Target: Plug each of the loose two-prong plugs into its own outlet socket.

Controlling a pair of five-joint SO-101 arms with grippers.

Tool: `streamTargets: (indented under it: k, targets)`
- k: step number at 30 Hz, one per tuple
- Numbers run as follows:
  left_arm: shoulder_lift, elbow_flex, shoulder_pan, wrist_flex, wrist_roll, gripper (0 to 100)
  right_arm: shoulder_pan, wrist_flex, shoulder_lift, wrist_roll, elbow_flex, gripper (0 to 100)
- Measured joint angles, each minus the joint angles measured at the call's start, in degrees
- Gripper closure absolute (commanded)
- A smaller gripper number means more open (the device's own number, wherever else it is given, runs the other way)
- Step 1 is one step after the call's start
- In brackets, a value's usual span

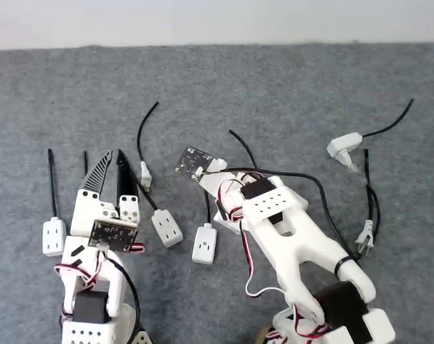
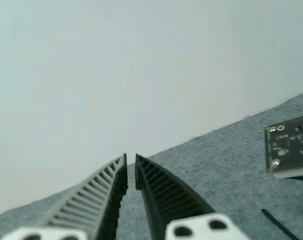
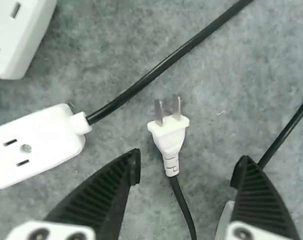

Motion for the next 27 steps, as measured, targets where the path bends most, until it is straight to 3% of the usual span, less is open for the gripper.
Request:
streamTargets:
  k: [13,20,27]
  targets:
    - [0.00,0.00,0.18,0.00,0.00,99,1.32,-1.58,8.62,0.00,-1.49,69.6]
    - [0.00,0.00,0.18,0.00,0.00,99,1.14,0.79,15.38,6.33,-7.21,69.6]
    - [0.00,0.00,0.18,0.00,0.00,99,1.23,0.79,15.47,7.30,-7.56,69.6]
